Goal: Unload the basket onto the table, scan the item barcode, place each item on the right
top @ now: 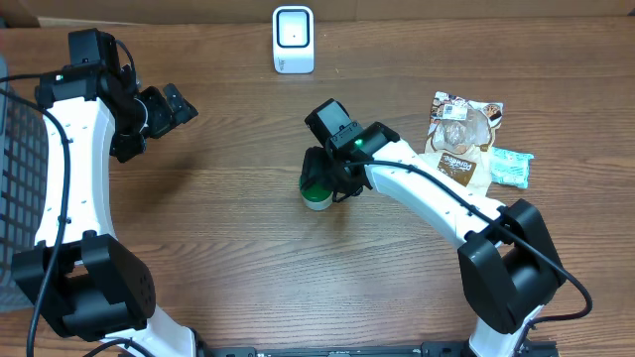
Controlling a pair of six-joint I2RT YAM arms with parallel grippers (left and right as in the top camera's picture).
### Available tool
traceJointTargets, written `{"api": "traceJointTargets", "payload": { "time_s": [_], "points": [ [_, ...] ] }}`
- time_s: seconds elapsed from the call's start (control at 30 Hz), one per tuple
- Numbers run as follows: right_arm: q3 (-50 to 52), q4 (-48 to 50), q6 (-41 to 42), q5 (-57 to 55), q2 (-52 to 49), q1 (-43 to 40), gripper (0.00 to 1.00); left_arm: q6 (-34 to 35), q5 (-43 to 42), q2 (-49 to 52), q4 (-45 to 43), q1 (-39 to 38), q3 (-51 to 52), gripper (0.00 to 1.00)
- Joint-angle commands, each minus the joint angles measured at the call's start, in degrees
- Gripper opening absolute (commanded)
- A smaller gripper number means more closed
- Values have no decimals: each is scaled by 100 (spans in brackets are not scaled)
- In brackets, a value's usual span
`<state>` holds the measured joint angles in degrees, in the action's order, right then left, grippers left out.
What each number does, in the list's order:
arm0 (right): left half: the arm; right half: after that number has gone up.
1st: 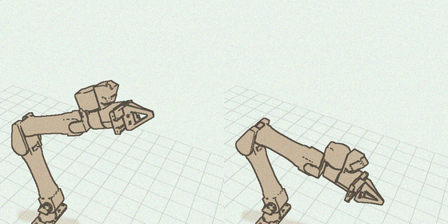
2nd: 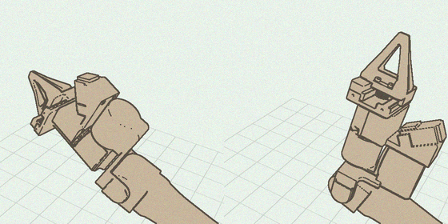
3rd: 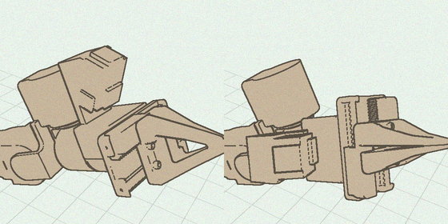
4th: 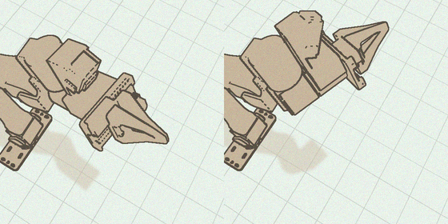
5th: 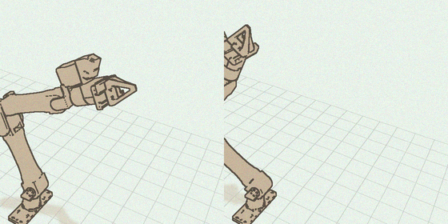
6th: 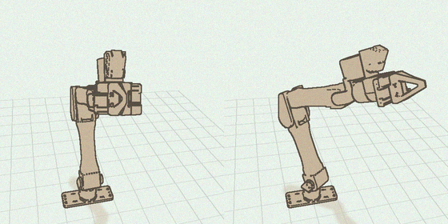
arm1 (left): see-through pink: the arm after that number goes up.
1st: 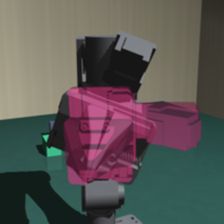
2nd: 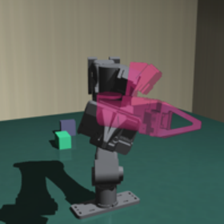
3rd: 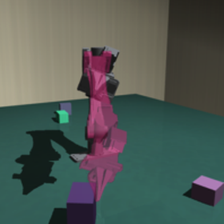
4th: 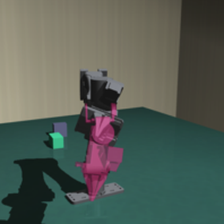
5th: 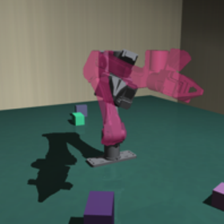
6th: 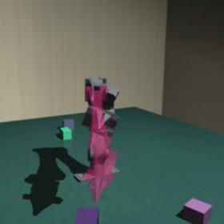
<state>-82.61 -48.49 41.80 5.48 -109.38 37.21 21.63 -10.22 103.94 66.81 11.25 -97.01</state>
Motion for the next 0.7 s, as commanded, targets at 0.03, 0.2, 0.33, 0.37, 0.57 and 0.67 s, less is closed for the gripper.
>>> {"api": "traceJointTargets", "payload": {
  "time_s": [0.03, 0.2, 0.33, 0.37, 0.57, 0.67],
  "points": [
    [-435, -525, -442, -50, -192, 22, 76, -39, 33, -20, -2, -39, -59, 100],
    [-743, -822, -566, -20, -186, 35, 100, -39, 33, -20, -2, -39, -59, 100],
    [-741, -737, -654, -37, -203, 107, 100, -39, 33, -20, 0, -39, -59, 100],
    [-741, -704, -682, -68, -208, 129, 100, -39, 33, -20, -2, -39, -59, 100],
    [-741, -581, -866, -501, -529, 317, 100, -39, 33, -20, -2, -39, -59, 100],
    [-741, -702, -892, -634, -660, 323, 90, -39, 33, -20, 0, -39, -59, 100]
  ]
}}
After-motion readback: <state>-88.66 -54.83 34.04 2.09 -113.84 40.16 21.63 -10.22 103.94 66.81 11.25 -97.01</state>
